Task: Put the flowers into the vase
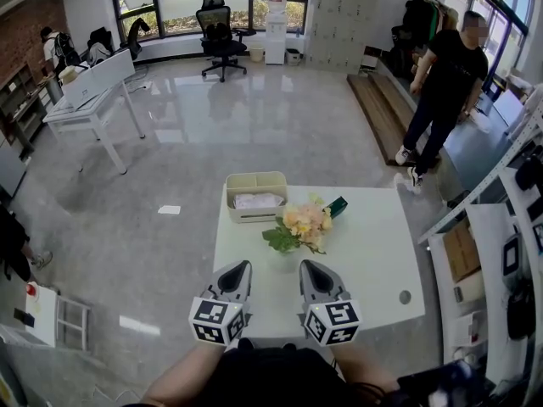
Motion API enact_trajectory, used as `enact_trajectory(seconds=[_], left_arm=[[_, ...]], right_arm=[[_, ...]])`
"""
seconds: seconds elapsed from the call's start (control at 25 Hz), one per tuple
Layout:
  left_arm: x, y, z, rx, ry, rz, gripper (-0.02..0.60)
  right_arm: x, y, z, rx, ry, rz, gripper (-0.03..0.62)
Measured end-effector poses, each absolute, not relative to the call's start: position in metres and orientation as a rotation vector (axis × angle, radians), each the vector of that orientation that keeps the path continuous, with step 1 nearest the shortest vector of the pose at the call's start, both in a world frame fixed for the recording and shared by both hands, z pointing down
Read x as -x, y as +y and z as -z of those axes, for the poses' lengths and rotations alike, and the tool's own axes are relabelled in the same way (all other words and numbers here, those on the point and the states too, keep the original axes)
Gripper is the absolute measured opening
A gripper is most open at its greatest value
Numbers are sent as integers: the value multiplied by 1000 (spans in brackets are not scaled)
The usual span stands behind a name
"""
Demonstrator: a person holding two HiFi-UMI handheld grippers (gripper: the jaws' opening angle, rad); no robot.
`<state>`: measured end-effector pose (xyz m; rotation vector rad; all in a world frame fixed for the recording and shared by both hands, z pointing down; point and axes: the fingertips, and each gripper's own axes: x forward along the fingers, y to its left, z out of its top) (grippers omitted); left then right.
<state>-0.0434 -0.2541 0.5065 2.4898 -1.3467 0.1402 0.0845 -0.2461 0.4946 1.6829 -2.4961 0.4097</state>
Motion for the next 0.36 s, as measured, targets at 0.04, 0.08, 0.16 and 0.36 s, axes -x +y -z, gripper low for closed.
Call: enact_trajectory(seconds=[0.04, 0.08, 0.16, 0.36], left_arm=[[44, -254, -507, -2489, -1347, -140, 3], [44, -255, -507, -2487, -1347, -139, 3], [45, -255, -507, -2485, -1346, -138, 3], [44, -255, -507, -2494, -1342, -144, 3]], right_arm=[[-84, -246, -495, -1680, -2498, -409, 3], [-83, -247, -495, -1676, -2498, -409, 3], [-82, -247, -496, -1669, -2498, -412, 3], [-81, -247, -497, -1658, -2498, -418, 3]])
